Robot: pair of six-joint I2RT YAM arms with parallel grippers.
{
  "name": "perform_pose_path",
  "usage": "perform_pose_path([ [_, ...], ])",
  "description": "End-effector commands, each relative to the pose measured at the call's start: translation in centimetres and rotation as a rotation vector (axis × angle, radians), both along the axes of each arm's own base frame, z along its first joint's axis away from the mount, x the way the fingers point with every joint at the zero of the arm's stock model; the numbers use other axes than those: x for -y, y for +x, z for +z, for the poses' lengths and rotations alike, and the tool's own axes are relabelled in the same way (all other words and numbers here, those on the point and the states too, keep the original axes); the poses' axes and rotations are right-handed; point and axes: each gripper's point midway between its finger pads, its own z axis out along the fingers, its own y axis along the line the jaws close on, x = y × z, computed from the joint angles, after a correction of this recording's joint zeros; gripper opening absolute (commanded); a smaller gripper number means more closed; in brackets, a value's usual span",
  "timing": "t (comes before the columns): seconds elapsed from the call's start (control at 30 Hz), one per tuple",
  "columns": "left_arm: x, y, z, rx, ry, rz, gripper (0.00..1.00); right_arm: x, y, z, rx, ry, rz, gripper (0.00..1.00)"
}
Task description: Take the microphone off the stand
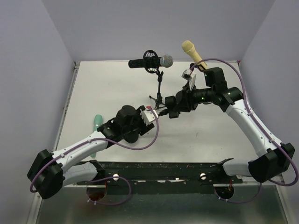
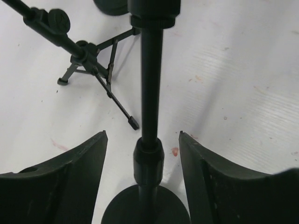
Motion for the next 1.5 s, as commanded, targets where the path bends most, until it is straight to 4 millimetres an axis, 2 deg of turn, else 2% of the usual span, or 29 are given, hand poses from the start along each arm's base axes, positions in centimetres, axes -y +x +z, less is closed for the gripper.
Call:
perform_pose_path([
  [0.0,0.5,-3.7,2.3,-0.12,-0.097,-0.246,0.73,0.0,-2.6,1.1,0.241,0.036,0.21,0.01],
  [0.13,-0.6,-5.3,2.4,-0.303,-0.117,-0.38,0.71,0.4,-3.4,1.4,0.418,0.026,0.301,0.01],
  [0.27,-0.8,-6.4,0.6,-0.373,-0.069,-0.5,0.64,0.6,-3.8,1.2,0.493,0.012,0.364,0.01],
  [0.33,-0.5,-5.9,0.2,-0.368,-0.072,-0.506,0.63,0.5,-3.8,1.2,0.511,0.009,0.376,0.01],
  [0.47,0.9,-4.5,0.5,-0.372,-0.11,-0.502,0.58,0.5,-3.6,1.3,0.525,0.004,0.382,0.01],
  [0.5,1.3,-4.2,0.7,-0.38,-0.122,-0.5,0.54,0.5,-3.6,1.3,0.525,0.002,0.382,0.01],
  [0.57,1.8,-3.5,1.0,-0.381,-0.137,-0.488,0.37,0.5,-3.6,1.4,0.521,0.002,0.372,0.01],
  [0.67,2.3,-3.1,1.5,-0.378,-0.145,-0.465,0.03,0.6,-3.3,1.7,0.483,0.002,0.32,0.01],
  [0.7,2.4,-3.3,1.8,-0.367,-0.148,-0.465,0.0,0.7,-3.0,1.8,0.464,-0.004,0.286,0.01],
  [0.77,2.7,-3.1,2.6,-0.309,-0.155,-0.427,0.0,0.9,-2.0,1.7,0.372,-0.031,0.19,0.01],
  [0.83,2.8,-1.8,3.1,-0.192,-0.142,-0.297,0.0,1.4,0.1,1.1,0.198,-0.083,-0.001,0.01],
  [0.87,2.1,0.0,3.5,-0.087,-0.127,-0.145,0.0,1.7,0.6,-0.3,0.064,-0.138,-0.072,0.01],
  [0.9,1.8,1.3,4.5,0.008,-0.151,-0.025,0.0,1.8,0.8,-0.6,-0.032,-0.17,-0.107,0.01],
  [0.93,-0.2,3.2,5.1,0.115,-0.147,0.188,0.0,1.7,0.6,-1.5,-0.106,-0.181,-0.104,0.01],
  [0.97,-1.0,4.0,5.8,0.173,-0.177,0.283,0.0,1.3,0.1,-1.1,-0.148,-0.139,-0.1,0.01],
  [1.03,-0.5,3.5,4.6,0.137,-0.149,0.276,0.0,0.8,-0.1,-0.7,-0.169,-0.097,-0.122,0.01],
  [1.13,0.3,2.9,3.2,0.059,-0.125,0.25,0.0,0.5,-0.7,-1.9,-0.277,-0.088,-0.141,0.01],
  [1.23,1.3,1.4,2.3,0.022,-0.114,0.142,0.01,0.6,-0.7,-2.1,-0.26,-0.089,-0.145,0.01],
  [1.33,1.7,0.1,2.2,-0.007,-0.101,0.066,0.47,0.7,-0.3,-1.0,-0.149,-0.087,-0.087,0.01],
  [1.4,2.0,-1.1,2.5,-0.032,-0.101,0.006,0.59,0.6,-0.1,0.6,-0.052,-0.065,-0.052,0.01],
  [1.43,2.2,-1.4,3.1,-0.031,-0.114,-0.022,0.62,0.6,0.1,1.6,0.016,-0.058,-0.027,0.01],
  [1.47,2.0,-2.2,2.7,-0.059,-0.096,-0.048,0.64,0.6,0.1,2.7,0.07,-0.044,-0.011,0.01],
])
